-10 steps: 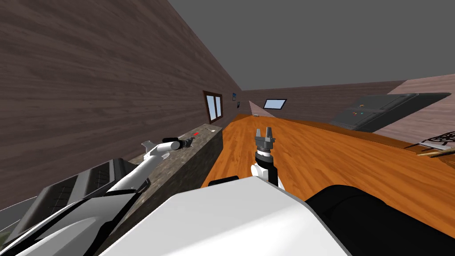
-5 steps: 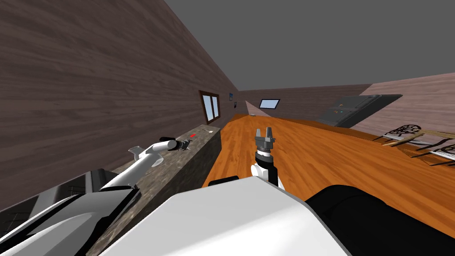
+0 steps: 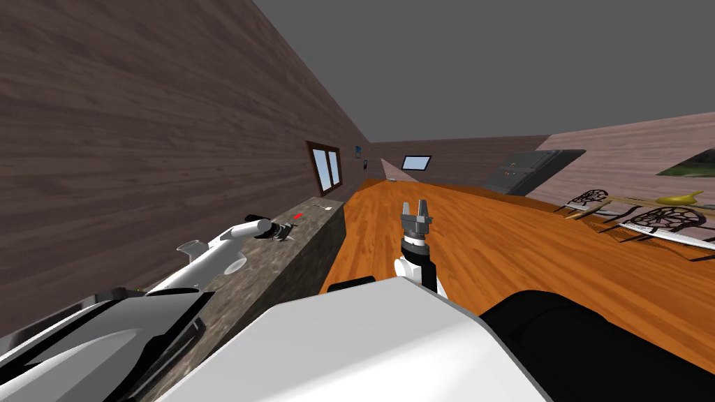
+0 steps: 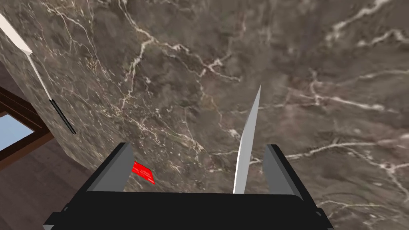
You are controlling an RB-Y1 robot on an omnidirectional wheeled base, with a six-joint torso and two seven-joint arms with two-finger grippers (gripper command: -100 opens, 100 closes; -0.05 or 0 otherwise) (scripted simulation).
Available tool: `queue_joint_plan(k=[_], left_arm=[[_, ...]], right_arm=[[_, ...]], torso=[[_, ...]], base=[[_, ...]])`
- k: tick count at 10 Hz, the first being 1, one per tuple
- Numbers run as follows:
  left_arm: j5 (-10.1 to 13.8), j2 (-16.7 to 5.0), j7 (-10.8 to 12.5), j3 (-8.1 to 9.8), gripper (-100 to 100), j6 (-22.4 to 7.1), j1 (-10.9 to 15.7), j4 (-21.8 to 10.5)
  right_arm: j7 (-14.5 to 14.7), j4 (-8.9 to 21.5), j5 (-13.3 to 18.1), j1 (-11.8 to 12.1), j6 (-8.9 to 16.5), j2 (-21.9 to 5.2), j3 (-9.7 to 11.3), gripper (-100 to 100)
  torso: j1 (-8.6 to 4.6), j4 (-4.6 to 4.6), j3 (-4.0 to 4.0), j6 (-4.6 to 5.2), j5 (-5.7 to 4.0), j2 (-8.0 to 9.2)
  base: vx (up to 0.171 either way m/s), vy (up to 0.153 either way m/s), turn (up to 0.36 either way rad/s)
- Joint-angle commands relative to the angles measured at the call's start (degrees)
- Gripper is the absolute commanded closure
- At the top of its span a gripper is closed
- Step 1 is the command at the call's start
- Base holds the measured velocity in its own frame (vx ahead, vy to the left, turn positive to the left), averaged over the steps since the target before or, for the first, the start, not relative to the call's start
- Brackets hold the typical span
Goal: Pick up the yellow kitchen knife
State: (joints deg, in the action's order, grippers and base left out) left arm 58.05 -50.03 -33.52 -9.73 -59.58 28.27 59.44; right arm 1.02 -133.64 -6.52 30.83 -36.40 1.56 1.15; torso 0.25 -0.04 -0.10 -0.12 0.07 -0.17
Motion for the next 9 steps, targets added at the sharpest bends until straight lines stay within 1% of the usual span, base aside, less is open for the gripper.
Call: queue_joint_plan(k=[1,2,3,4,5,6,7,8,9], left_arm=[[1.59,-1.74,-1.88,-0.89,-100,-2.86,1.62,-2.86],[1.59,-1.74,-1.88,-0.89,-100,-4.42,1.62,-4.41],[1.59,-1.74,-1.88,-0.89,-100,-4.42,1.62,-4.91],[2.77,-3.06,-3.35,-1.68,-100,-6.99,2.69,-7.5],[2.77,-3.06,-3.35,-1.68,-100,-7.45,2.69,-8.22],[3.85,-4.28,-4.78,-2.45,-100,-9.54,3.66,-9.85],[3.85,-4.28,-4.78,-2.45,-100,-10.32,3.66,-11.04],[4.81,-5.38,-6.15,-3.2,-100,-12.61,4.51,-12.75],[4.81,-5.38,-6.15,-3.2,-100,-13.01,4.51,-13.99]], right_arm=[[0.0,0.0,0.0,0.0,0.0,0.0,0.0,0],[0.0,0.0,0.0,0.0,0.0,0.0,0.0,0],[0.0,0.0,0.0,0.0,0.0,0.0,0.0,0],[0.0,0.0,0.0,0.0,0.0,0.0,0.0,0],[0.0,0.0,0.0,-0.01,0.0,0.0,0.0,0],[0.0,0.0,0.0,0.0,0.0,0.0,0.0,0],[0.0,0.0,0.0,0.0,0.0,0.0,0.0,0],[0.0,0.0,0.0,0.0,0.0,0.0,0.0,0],[0.0,0.0,0.0,0.0,0.0,0.0,0.0,0]], torso=[[0.0,0.0,0.0,0.0,0.0,0.0],[0.0,0.0,-0.01,0.04,-0.02,-0.03],[0.0,0.0,-0.01,-0.01,0.0,-0.01],[-0.06,0.01,0.03,-0.02,-0.01,0.05],[-0.02,0.01,0.01,0.04,-0.02,0.02],[-0.02,0.01,0.01,-0.01,-0.01,0.01],[-0.03,0.0,-0.03,0.03,-0.02,-0.07],[-0.02,-0.01,-0.03,-0.01,0.0,-0.05],[0.03,-0.01,-0.03,0.02,0.0,-0.05]], base=[[0.052,0.047,-0.189],[0.044,0.046,-0.101],[0.021,0.025,0.017],[0.037,0.044,-0.181],[0.043,0.045,-0.101],[0.063,0.044,-0.152],[0.053,0.047,-0.099],[0.05,0.063,-0.13],[0.038,0.057,-0.085]])
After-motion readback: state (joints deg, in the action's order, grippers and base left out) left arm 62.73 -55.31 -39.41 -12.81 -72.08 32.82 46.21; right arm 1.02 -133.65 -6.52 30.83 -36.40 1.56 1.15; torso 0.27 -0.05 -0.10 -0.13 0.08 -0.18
